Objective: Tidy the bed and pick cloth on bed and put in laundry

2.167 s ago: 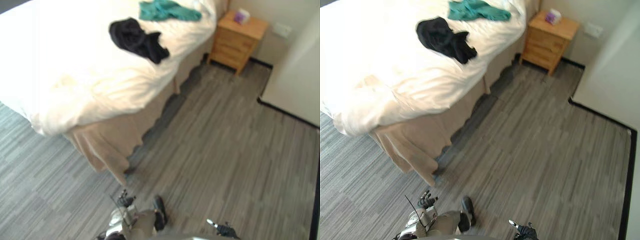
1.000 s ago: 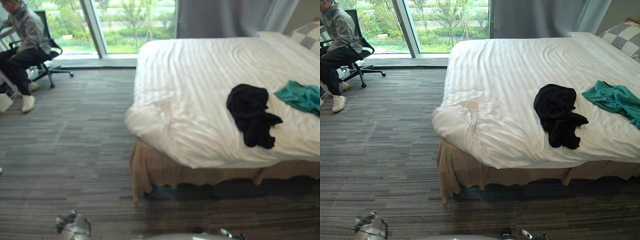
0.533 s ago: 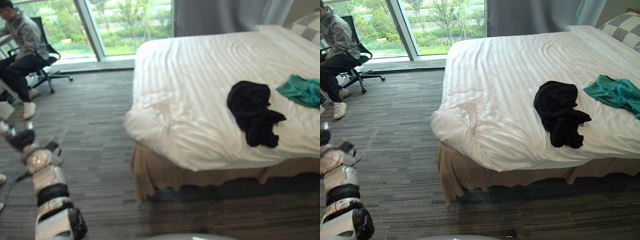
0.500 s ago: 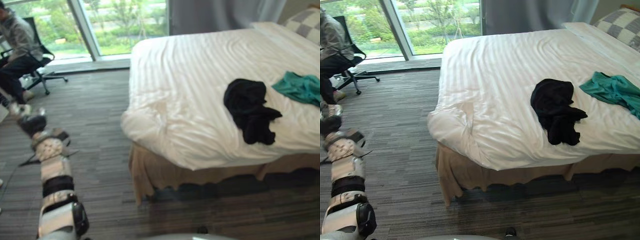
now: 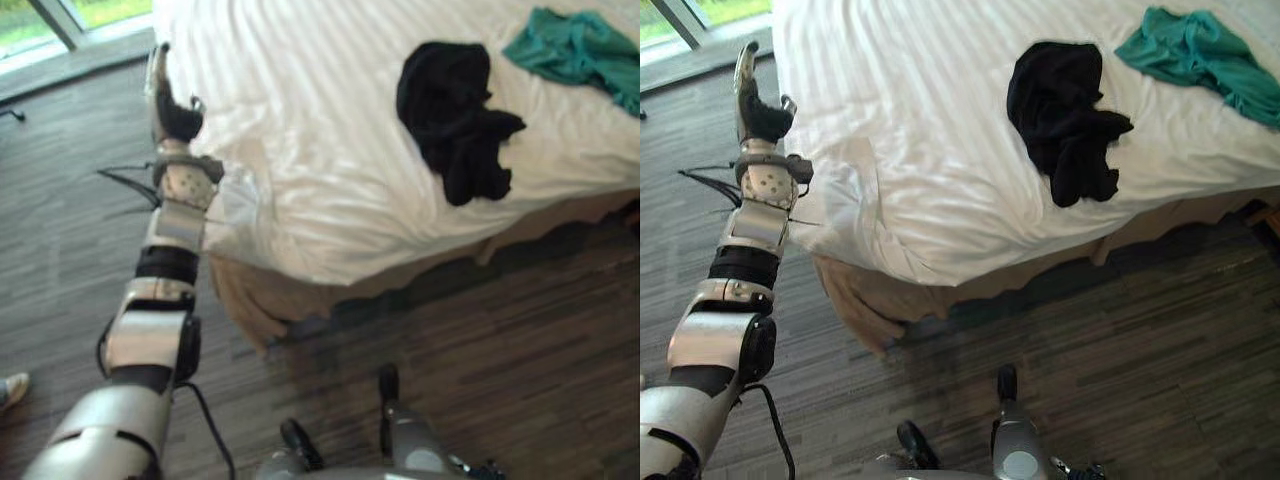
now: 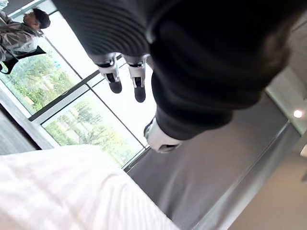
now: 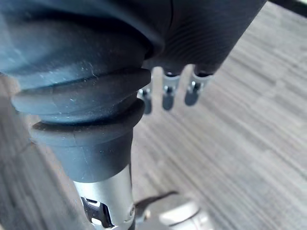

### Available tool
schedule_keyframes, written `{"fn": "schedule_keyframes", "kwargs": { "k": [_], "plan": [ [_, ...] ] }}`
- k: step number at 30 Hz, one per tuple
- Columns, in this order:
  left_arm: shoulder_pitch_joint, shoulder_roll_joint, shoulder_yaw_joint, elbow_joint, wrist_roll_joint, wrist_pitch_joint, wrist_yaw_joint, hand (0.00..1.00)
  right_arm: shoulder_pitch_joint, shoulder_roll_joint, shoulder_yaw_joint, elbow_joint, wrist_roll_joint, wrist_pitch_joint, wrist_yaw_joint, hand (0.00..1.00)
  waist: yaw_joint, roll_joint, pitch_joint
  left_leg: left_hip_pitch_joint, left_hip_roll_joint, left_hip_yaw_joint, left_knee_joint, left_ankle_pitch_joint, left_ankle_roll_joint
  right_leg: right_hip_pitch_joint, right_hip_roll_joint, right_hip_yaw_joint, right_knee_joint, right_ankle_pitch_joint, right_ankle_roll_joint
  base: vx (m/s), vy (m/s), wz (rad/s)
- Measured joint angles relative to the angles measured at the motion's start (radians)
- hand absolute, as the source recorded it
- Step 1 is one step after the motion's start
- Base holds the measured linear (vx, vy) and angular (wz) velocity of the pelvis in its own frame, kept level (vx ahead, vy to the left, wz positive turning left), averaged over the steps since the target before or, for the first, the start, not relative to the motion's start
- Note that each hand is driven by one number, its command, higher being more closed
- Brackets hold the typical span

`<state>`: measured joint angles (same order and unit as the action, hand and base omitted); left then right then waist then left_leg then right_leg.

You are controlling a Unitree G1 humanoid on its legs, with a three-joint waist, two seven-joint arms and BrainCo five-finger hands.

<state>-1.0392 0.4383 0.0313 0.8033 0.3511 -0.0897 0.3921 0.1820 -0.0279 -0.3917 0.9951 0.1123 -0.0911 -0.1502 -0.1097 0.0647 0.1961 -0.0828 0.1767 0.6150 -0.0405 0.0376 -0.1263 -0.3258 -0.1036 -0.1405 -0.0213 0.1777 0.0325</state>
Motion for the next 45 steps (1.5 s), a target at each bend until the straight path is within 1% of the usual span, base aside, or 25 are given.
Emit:
{"fn": "schedule_keyframes", "kwargs": {
  "k": [2,4,9,14,15,16,17,19,21,22,25,26,28,31,34,37,41,43,45],
  "plan": [
    [-0.034,0.001,-0.002,0.038,0.02,0.009,-0.002,0.0,-0.007,-0.001,0.001,-0.002,0.007,-0.007,0.0,0.0,0.0,-0.001,0.015,-0.02,-0.006,0.007,-0.008,0.01,0.001,-0.022,-0.001,0.009,-0.016,0.02,-0.001,-0.03,0.022,-0.12],
    [-0.093,0.015,-0.003,0.075,0.036,0.025,-0.013,0.0,-0.024,0.003,0.01,-0.003,0.039,-0.016,-0.001,0.0,-0.014,-0.007,0.047,-0.052,-0.012,0.015,-0.016,0.017,0.004,-0.057,-0.004,0.015,-0.023,0.032,0.0,-0.03,0.035,-0.06],
    [-0.183,0.038,-0.028,0.121,0.036,0.039,-0.02,0.0,-0.027,0.009,0.031,-0.026,0.08,-0.021,-0.003,0.0,-0.014,-0.021,0.094,-0.104,-0.017,0.018,-0.016,0.018,0.004,-0.105,-0.003,0.032,-0.041,0.051,0.002,-0.01,0.033,-0.06],
    [-0.203,0.039,-0.028,0.152,0.037,0.052,-0.02,0.0,-0.027,0.008,0.06,-0.037,0.113,-0.034,-0.01,0.0,-0.012,-0.027,0.119,-0.142,-0.016,0.02,-0.02,0.018,0.004,-0.138,-0.004,0.036,-0.052,0.058,0.008,0.01,0.038,0.02],
    [-0.203,0.038,-0.028,0.165,0.052,0.065,-0.02,0.0,-0.027,0.006,0.077,-0.038,0.115,-0.039,-0.017,0.0,-0.011,-0.029,0.12,-0.154,-0.016,0.021,-0.022,0.018,0.004,-0.15,-0.004,0.038,-0.051,0.06,0.01,0.01,0.031,0.04],
    [-0.203,0.038,-0.028,0.169,0.06,0.067,-0.021,0.0,-0.028,0.005,0.082,-0.038,0.117,-0.04,-0.022,0.0,-0.008,-0.031,0.122,-0.162,-0.017,0.022,-0.023,0.019,0.004,-0.158,-0.005,0.041,-0.052,0.06,0.011,0.01,0.036,0.02],
    [-0.204,0.038,-0.028,0.178,0.083,0.074,-0.022,0.0,-0.029,0.002,0.102,-0.039,0.123,-0.041,-0.023,0.0,0.002,-0.039,0.129,-0.175,-0.018,0.024,-0.024,0.021,0.005,-0.172,-0.006,0.047,-0.051,0.063,0.014,0.0,0.0,0.0],
    [-0.203,0.036,-0.028,0.189,0.093,0.083,-0.031,0.0,-0.03,-0.002,0.12,-0.041,0.125,-0.043,-0.024,0.0,0.014,-0.044,0.133,-0.192,-0.016,0.024,-0.024,0.023,0.004,-0.189,-0.005,0.052,-0.051,0.068,0.016,0.0,0.0,0.0],
    [-0.201,0.037,-0.022,0.189,0.1,0.084,-0.046,0.0,-0.035,-0.006,0.142,-0.045,0.133,-0.048,-0.025,0.0,0.019,-0.053,0.139,-0.204,-0.016,0.024,-0.029,0.027,0.002,-0.202,-0.005,0.056,-0.051,0.068,0.016,0.01,0.008,0.03],
    [-0.199,0.037,-0.021,0.189,0.105,0.083,-0.051,1.0,-0.039,-0.011,0.156,-0.046,0.133,-0.05,-0.025,0.0,0.022,-0.055,0.14,-0.205,-0.015,0.024,-0.03,0.027,0.002,-0.203,-0.005,0.056,-0.051,0.068,0.016,0.0,0.0,0.0],
    [-0.194,0.037,-0.017,0.189,0.126,0.081,-0.069,1.0,-0.061,-0.021,0.19,-0.051,0.133,-0.055,-0.024,0.0,0.025,-0.057,0.141,-0.207,-0.009,0.024,-0.029,0.027,0.002,-0.205,-0.002,0.062,-0.051,0.08,0.034,0.0,0.0,0.0],
    [-0.193,0.037,-0.016,0.189,0.133,0.078,-0.071,1.0,-0.065,-0.022,0.196,-0.051,0.133,-0.056,-0.025,0.0,0.026,-0.057,0.141,-0.207,-0.009,0.023,-0.029,0.027,0.002,-0.205,-0.002,0.063,-0.051,0.08,0.034,0.0,0.0,0.0],
    [-0.188,0.038,0.002,0.188,0.15,0.064,-0.093,1.0,-0.067,-0.029,0.205,-0.047,0.132,-0.052,-0.023,0.0,0.04,-0.057,0.141,-0.207,-0.008,0.023,-0.029,0.028,0.001,-0.205,-0.001,0.063,-0.051,0.08,0.034,0.0,0.0,0.0],
    [-0.174,0.048,0.018,0.189,0.155,0.046,-0.109,1.0,-0.067,-0.033,0.215,-0.045,0.132,-0.051,-0.023,0.0,0.041,-0.057,0.14,-0.206,-0.006,0.021,-0.027,0.03,-0.002,-0.201,-0.001,0.063,-0.051,0.08,0.034,0.0,0.0,0.0],
    [-0.158,0.052,0.02,0.189,0.161,0.041,-0.122,1.0,-0.067,-0.042,0.233,-0.044,0.131,-0.051,-0.023,0.0,0.041,-0.057,0.139,-0.197,-0.004,0.021,-0.027,0.032,-0.003,-0.191,0.0,0.063,-0.051,0.08,0.034,0.0,0.0,0.0],
    [-0.128,0.052,0.019,0.188,0.171,0.041,-0.149,1.0,-0.067,-0.043,0.234,-0.038,0.128,-0.051,-0.023,0.0,0.042,-0.056,0.134,-0.167,-0.001,0.02,-0.026,0.032,-0.004,-0.159,0.002,0.062,-0.051,0.08,0.034,0.0,0.0,0.0],
    [-0.026,0.047,0.019,0.169,0.173,0.036,-0.154,1.0,-0.062,-0.045,0.228,-0.035,0.121,-0.036,-0.023,0.0,0.044,-0.055,0.111,-0.125,-0.002,0.014,-0.023,0.032,-0.004,-0.111,-0.002,0.056,-0.052,0.079,0.035,0.0,0.009,0.05],
    [0.067,0.047,0.02,0.131,0.173,0.034,-0.152,1.0,-0.057,-0.041,0.213,-0.035,0.119,-0.035,-0.024,0.0,0.049,-0.051,0.102,-0.096,-0.001,0.007,-0.02,0.032,-0.004,-0.075,-0.004,0.049,-0.055,0.077,0.037,-0.01,0.008,0.11],
    [0.163,0.047,0.024,0.103,0.173,0.033,-0.151,1.0,-0.047,-0.034,0.191,-0.037,0.112,-0.032,-0.024,0.0,0.057,-0.05,0.095,-0.071,0.0,-0.012,-0.013,0.032,-0.004,-0.034,-0.008,0.027,-0.057,0.067,0.028,-0.02,0.0,0.25]
  ]
}}
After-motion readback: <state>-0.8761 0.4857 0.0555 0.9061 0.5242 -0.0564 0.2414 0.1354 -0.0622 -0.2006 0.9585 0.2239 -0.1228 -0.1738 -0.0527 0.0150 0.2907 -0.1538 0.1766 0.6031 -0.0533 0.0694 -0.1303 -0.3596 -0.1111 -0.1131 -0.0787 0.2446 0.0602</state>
